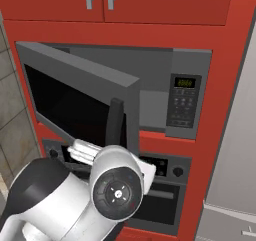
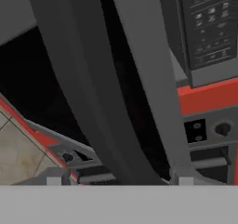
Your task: Retrieve the reheated potato from the microwave, then place the potato, cheese, and condiment on the cutting board.
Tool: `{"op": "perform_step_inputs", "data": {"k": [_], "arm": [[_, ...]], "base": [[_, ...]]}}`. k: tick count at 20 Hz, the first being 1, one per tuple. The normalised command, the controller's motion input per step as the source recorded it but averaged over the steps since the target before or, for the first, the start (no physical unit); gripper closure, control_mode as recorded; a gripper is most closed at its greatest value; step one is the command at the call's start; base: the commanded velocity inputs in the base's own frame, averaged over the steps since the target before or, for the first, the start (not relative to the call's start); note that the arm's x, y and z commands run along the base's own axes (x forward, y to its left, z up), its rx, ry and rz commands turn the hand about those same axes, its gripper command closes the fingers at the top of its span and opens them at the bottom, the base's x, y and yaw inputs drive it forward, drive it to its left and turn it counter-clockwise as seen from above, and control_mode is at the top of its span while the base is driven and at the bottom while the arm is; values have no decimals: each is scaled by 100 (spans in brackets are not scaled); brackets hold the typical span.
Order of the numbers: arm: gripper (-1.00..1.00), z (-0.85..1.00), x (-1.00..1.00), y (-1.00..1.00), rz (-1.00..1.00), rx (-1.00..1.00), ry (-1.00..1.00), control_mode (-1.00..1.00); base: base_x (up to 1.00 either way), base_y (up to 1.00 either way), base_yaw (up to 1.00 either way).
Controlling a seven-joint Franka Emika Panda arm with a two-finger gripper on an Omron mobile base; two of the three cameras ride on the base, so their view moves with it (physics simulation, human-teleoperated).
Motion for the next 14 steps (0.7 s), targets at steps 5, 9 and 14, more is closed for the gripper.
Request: {"op": "perform_step_inputs", "data": {"k": [5, 9, 14], "arm": [[-100, 6, -10, -23, -20, 25, 14, -100], [-100, 4, 13, -29, -28, 25, 18, -100], [-100, 4, -5, -25, -16, 33, 9, -100]], "base": [[0, 0, 0], [0, 0, 0], [0, 0, 0]]}}
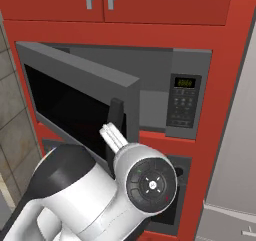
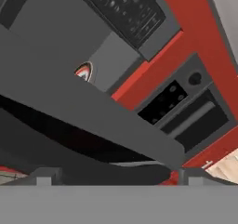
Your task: Retrieve the reheated potato from the microwave, then place the potato, cheese, and condiment on the cutting board.
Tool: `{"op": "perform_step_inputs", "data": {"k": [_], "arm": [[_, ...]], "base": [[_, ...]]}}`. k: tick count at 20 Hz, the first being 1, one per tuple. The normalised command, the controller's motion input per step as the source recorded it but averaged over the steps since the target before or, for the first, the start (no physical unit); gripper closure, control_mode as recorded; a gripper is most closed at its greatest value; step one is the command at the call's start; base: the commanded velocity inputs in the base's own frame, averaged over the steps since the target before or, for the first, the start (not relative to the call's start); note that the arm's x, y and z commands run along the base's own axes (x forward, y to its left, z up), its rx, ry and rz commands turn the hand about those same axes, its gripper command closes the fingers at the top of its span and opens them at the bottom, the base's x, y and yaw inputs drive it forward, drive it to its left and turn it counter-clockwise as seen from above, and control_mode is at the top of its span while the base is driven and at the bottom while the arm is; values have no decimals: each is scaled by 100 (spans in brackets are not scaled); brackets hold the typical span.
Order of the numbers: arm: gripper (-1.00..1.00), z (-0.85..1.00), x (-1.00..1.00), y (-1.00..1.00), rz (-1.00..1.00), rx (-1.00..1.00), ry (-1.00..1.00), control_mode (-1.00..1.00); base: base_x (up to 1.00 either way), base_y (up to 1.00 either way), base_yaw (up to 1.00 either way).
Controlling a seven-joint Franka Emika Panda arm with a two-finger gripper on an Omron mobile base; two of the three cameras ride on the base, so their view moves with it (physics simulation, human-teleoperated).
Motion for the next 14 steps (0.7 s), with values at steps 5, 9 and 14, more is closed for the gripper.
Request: {"op": "perform_step_inputs", "data": {"k": [5, 9, 14], "arm": [[-100, 0, -5, -18, -15, 35, 7, -100], [-100, -6, 20, -11, -5, 37, 14, -100], [-100, -8, 62, -1, -1, 31, 11, -100]], "base": [[0, 0, 0], [0, 0, 0], [0, 0, 0]]}}
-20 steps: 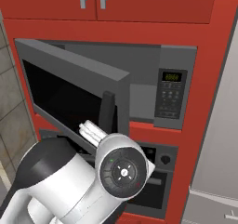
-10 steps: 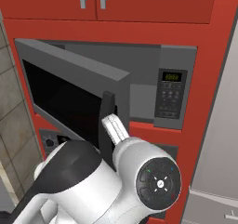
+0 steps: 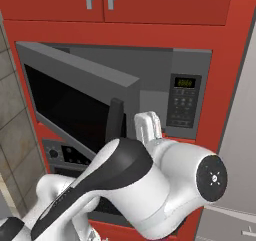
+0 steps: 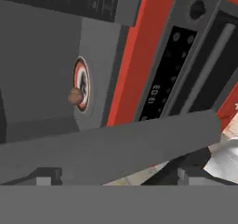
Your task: Retrieve the reheated potato from the microwave, then place the potato, cheese, and condiment on the cutting board.
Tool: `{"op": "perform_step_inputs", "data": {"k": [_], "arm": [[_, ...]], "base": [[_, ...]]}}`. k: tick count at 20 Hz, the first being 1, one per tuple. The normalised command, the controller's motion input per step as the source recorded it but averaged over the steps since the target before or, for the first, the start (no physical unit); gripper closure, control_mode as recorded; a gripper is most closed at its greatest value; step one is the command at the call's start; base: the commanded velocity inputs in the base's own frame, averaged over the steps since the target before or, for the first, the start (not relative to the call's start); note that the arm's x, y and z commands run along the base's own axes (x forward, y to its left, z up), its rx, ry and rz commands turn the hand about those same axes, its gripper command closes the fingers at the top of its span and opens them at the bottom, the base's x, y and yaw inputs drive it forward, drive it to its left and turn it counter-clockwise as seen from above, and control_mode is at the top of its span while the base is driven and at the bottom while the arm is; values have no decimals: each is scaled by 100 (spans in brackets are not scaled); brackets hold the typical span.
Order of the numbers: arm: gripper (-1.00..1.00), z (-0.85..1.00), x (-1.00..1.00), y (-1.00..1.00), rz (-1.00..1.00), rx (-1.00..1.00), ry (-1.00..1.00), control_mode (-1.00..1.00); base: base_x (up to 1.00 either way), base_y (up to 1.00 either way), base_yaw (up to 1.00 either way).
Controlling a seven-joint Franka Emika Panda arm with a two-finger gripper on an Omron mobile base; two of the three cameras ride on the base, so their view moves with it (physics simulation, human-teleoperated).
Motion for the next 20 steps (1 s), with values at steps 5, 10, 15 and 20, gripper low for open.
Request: {"op": "perform_step_inputs", "data": {"k": [5, 10, 15, 20], "arm": [[-100, -1, 71, -8, 16, 27, 3, -100], [-100, 0, 66, -14, 21, 19, 0, -100], [-100, 0, 29, 5, 19, 5, -2, -100], [-100, 0, -8, 25, 14, 0, -14, -100]], "base": [[0, 0, 0], [0, 0, 0], [0, 0, 0], [0, 0, 0]]}}
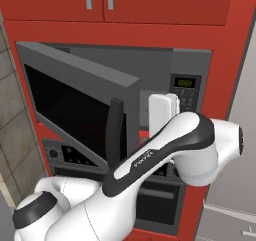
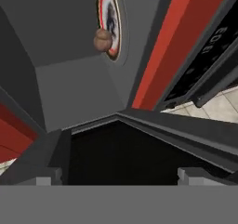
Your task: Retrieve the reheated potato from the microwave, then place the potato, cheese, and condiment on the cutting board.
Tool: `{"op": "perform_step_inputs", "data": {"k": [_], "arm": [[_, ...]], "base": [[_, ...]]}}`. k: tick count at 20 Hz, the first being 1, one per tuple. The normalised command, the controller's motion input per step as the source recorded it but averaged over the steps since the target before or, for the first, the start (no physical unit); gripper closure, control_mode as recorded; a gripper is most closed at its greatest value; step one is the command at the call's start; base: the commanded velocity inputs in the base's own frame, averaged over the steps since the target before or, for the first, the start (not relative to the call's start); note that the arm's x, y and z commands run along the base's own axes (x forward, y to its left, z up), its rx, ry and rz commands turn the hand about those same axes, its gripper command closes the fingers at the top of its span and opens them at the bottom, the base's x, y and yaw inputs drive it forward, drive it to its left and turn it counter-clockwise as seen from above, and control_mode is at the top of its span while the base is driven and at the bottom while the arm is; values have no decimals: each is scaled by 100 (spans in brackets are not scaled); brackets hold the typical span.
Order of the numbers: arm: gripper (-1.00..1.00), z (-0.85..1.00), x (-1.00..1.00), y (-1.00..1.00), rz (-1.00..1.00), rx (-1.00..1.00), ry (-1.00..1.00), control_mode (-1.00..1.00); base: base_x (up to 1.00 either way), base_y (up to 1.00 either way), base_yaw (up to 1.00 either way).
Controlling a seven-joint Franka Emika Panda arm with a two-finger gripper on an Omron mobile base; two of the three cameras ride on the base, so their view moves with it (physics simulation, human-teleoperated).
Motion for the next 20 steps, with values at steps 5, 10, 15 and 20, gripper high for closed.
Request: {"op": "perform_step_inputs", "data": {"k": [5, 10, 15, 20], "arm": [[-100, 0, -24, 27, 10, 0, -15, -100], [-100, 0, -24, 37, 9, 0, -15, -100], [-100, 0, -34, 35, 10, 0, -13, -100], [-100, 0, -45, 28, 13, 0, -8, -100]], "base": [[0, 0, 0], [0, 0, 0], [0, 0, 0], [0, 0, 0]]}}
